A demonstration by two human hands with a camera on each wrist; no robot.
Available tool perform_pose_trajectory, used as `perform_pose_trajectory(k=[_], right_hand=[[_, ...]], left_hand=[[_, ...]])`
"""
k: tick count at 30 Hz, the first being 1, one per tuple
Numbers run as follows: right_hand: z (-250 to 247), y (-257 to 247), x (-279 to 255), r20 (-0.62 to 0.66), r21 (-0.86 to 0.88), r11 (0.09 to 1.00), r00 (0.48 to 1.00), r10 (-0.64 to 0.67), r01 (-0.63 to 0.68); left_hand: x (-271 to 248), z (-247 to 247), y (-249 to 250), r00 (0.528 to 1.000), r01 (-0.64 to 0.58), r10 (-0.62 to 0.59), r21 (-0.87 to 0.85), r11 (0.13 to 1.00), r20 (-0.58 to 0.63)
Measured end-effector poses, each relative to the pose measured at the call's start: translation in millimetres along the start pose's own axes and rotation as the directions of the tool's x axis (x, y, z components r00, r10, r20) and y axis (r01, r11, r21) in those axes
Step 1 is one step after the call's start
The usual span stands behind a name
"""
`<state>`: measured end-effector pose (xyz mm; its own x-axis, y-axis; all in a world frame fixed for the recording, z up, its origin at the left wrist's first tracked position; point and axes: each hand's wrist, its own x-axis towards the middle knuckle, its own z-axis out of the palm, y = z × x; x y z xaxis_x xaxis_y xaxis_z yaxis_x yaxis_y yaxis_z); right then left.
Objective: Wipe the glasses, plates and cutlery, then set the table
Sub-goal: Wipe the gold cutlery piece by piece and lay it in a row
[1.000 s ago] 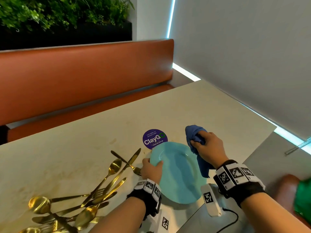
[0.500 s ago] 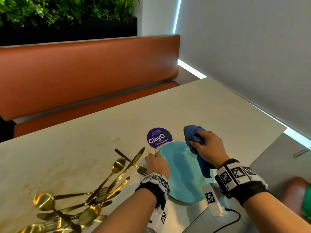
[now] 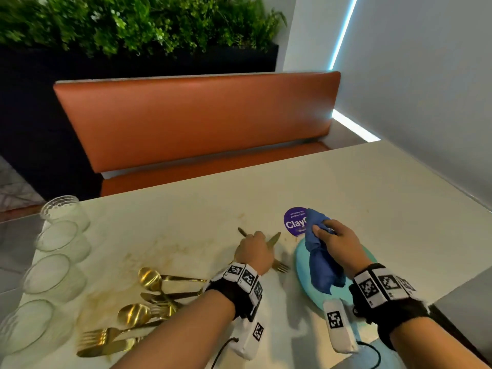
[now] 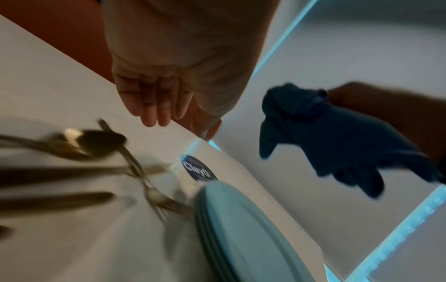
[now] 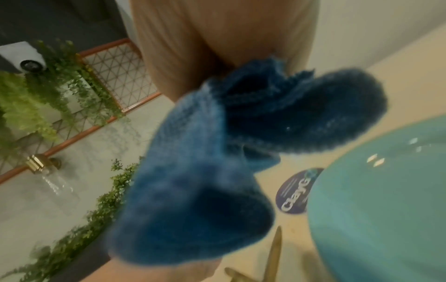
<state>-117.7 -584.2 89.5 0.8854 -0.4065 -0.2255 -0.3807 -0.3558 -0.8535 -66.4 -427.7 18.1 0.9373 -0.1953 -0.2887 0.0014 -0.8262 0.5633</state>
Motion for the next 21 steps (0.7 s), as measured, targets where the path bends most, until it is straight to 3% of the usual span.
perform_pose_trajectory(k=[5, 9, 14, 21], right_hand=[[54.1, -12.1, -31.8, 0.177, 0.35, 0.906, 0.967, 0.185, -0.237], [88.1, -15.9, -49.8, 0.228, 0.484, 0.801, 0.935, 0.272, -0.352], [109.7, -21.1, -66.1, 0.161, 0.44, 0.836, 0.945, 0.285, -0.327], [110.2, -2.8, -48.3, 0.136, 0.416, 0.803, 0.902, 0.409, -0.427]], left_hand=[[-24.0, -65.5, -88.9, 0.984, 0.168, -0.172, -0.075, 0.983, -0.043], [-42.3, -89.9, -138.4, 0.977, 0.212, -0.212, -0.02, 0.977, -0.02], [-48.2, -90.7, -150.9, 0.988, 0.142, -0.147, 0.077, 0.987, 0.055], [-23.5, -57.8, -122.5, 0.986, -0.004, -0.027, 0.184, 0.983, 0.163]])
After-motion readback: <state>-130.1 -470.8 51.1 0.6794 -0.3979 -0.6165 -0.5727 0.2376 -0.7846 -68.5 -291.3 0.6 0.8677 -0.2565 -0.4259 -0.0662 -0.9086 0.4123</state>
